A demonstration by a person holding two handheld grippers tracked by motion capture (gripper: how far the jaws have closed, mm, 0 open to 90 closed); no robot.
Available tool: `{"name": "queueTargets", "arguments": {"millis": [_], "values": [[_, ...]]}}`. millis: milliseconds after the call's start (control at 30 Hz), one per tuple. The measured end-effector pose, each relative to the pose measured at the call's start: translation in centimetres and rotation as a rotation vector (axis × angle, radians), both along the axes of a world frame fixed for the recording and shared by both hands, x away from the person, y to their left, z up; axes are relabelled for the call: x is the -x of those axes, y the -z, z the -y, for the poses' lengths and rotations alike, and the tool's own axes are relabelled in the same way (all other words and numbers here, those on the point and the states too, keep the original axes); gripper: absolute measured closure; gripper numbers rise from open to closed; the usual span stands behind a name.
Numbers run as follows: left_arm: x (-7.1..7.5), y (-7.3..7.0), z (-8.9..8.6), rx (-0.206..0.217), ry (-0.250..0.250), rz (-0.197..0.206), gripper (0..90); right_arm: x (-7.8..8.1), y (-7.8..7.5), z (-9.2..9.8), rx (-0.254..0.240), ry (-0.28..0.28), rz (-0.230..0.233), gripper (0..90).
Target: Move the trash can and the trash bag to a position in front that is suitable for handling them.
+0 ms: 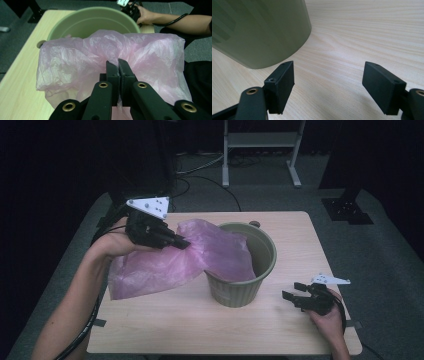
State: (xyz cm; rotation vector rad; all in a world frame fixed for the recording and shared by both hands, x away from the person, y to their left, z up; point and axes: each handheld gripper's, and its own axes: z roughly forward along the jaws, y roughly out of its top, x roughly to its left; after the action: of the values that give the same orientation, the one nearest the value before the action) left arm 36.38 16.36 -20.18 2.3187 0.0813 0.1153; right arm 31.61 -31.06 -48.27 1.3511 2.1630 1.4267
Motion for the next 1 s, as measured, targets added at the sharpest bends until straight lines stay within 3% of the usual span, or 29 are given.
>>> {"name": "queueTargets", "arguments": {"millis": [133, 233, 267, 300, 367, 400, 500, 533, 567, 600, 667, 733, 767, 833, 867, 900, 1000], "values": [[-0.7, 0.8, 0.9, -0.02, -0.003, -0.011, 88.0, 0.0, -0.3, 0.1, -0.014, 0.002, 0.003, 24.9], [-1.3, 1.2, 1.6, -0.027, -0.013, -0.014, 86.1, 0.0, -1.5, 0.4, -0.038, 0.001, 0.033, 24.9], [-1.8, 1.7, 2.1, -0.024, -0.019, -0.019, 86.0, 0.0, -3.1, 0.6, -0.064, -0.006, 0.07, 24.9], [-1.8, 1.7, 2.1, -0.024, -0.019, -0.019, 85.7, 0.0, -3.1, 0.6, -0.064, -0.006, 0.07, 24.9], [-2.2, 2.2, 2.4, -0.021, -0.025, -0.026, 85.4, 0.0, -4.7, 0.8, -0.068, -0.018, 0.098, 24.9], [-2.6, 2.6, 2.6, -0.015, -0.037, -0.031, 83.8, 0.1, -6.5, 0.8, -0.05, -0.032, 0.129, 24.9], [-2.9, 3.0, 2.8, 0.003, -0.05, -0.039, 81.7, 0.2, -7.8, 0.8, -0.053, -0.042, 0.15, 24.9], [-3.1, 3.1, 2.8, 0.01, -0.05, -0.041, 77.6, 0.2, -9.3, 0.9, -0.062, -0.058, 0.175, 24.9], [-3.1, 3.2, 2.8, 0.024, -0.048, -0.046, 77.6, 0.2, -9.3, 0.9, -0.062, -0.058, 0.175, 24.9], [-3.1, 3.3, 2.7, 0.043, -0.054, -0.042, 72.3, 0.2, -10.7, 0.8, -0.068, -0.077, 0.191, 24.9], [-3.0, 3.2, 2.6, 0.057, -0.059, -0.036, 68.3, 0.2, -11.1, 0.7, -0.064, -0.085, 0.196, 24.9], [-2.9, 3.0, 2.3, 0.085, -0.073, -0.031, 55.6, 0.1, -13.0, 0.1, -0.053, -0.125, 0.211, 24.9], [-2.8, 2.8, 2.2, 0.101, -0.085, -0.023, 55.6, 0.1, -13.0, 0.1, -0.053, -0.125, 0.211, 24.9], [-2.6, 2.4, 1.8, 0.124, -0.093, -0.016, 45.3, 0.0, -14.7, -0.6, -0.047, -0.162, 0.217, 24.9], [-2.4, 2.0, 1.3, 0.145, -0.118, 0.008, 39.2, -0.1, -15.2, -0.9, -0.042, -0.178, 0.216, 24.9], [-2.4, 2.0, 1.3, 0.145, -0.118, 0.008, 37.0, -0.1, -15.2, -0.9, -0.042, -0.178, 0.216, 24.9], [-1.9, 1.6, 0.0, 0.178, -0.142, 0.017, 34.7, -0.6, -17.4, -2.5, -0.041, -0.242, 0.212, 24.9]]}}
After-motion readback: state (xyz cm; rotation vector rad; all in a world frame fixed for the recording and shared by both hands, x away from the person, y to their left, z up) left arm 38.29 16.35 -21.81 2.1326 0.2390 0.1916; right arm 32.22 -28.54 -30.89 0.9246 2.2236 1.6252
